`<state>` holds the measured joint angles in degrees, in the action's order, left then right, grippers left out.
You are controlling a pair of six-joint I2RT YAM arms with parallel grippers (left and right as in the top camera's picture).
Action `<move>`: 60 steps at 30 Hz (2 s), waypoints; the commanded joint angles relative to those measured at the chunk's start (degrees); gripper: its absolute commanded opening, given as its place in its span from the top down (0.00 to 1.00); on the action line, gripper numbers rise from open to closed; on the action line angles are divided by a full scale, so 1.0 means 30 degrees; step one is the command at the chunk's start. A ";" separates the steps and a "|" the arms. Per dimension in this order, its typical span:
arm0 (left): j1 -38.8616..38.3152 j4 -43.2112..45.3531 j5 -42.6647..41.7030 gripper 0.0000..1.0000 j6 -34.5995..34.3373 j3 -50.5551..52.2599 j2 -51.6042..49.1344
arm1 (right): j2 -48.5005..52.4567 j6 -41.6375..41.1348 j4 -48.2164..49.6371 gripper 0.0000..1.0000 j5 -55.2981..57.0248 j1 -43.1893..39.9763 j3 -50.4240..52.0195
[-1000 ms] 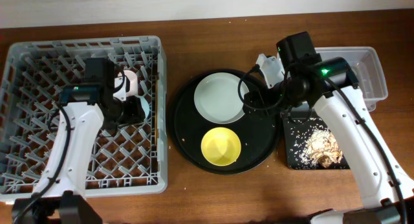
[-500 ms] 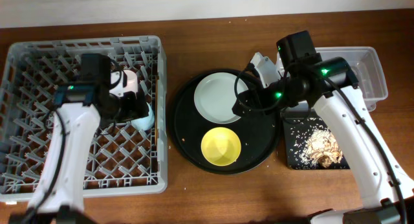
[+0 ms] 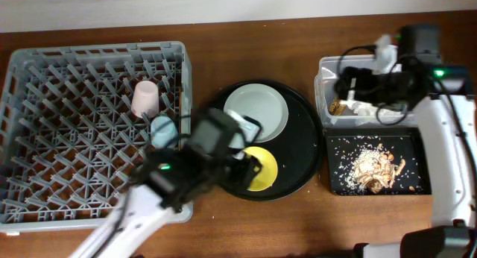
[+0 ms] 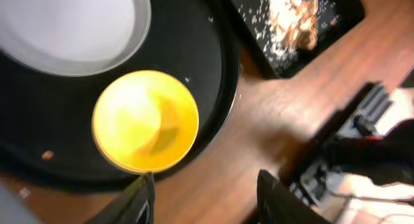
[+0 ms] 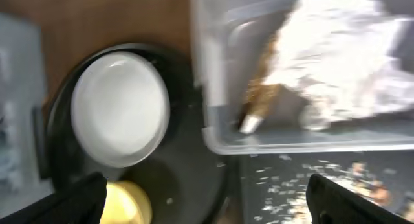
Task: Sort waste into correct bins and load items into the dishwasher rack
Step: 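Place the blue cup upside down in the rack with the left gripper, then grasp the yellow bowl and place it in the rack with the left gripper, then grasp the white plate and stand it upright in the rack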
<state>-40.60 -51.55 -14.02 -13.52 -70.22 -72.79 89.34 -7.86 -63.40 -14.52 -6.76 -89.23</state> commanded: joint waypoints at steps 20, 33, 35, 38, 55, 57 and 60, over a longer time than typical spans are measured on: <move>-0.4932 0.5107 0.4313 0.79 -0.1778 0.0648 -1.1060 | 0.0058 -0.0197 -0.0073 0.01 0.0568 -0.2025 -0.0146; -0.3942 0.2994 0.5034 0.99 -0.1756 -0.2871 -1.0200 | 0.0058 -0.0197 -0.0073 0.01 0.0576 -0.2025 -0.0146; -0.2535 0.1253 0.4284 1.00 -0.1217 -0.6156 -0.9275 | 0.0058 -0.0197 -0.0073 0.01 0.0576 -0.2025 -0.0146; 0.1253 0.0146 -0.0459 1.00 -0.0393 -1.1489 -0.8830 | 0.0058 -0.0197 -0.0073 0.01 0.0576 -0.2025 -0.0146; 1.7733 1.4163 -2.4363 1.00 -1.1992 -1.3078 -2.1063 | 0.0058 -0.0197 -0.0073 0.01 0.0576 -0.2025 -0.0146; 1.8476 1.4141 -2.4363 1.00 -1.1970 -1.3070 -2.1179 | 0.0058 -0.0197 -0.0073 0.01 0.0576 -0.2025 -0.0146; 1.9088 1.4105 -2.4421 1.00 -1.1897 -1.3070 -2.1194 | 0.0058 -0.0197 -0.0073 0.01 0.0576 -0.2025 -0.0146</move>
<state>15.73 -9.26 -85.82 -48.77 -109.32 -135.15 89.36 -8.25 -63.64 -13.30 -12.67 -89.23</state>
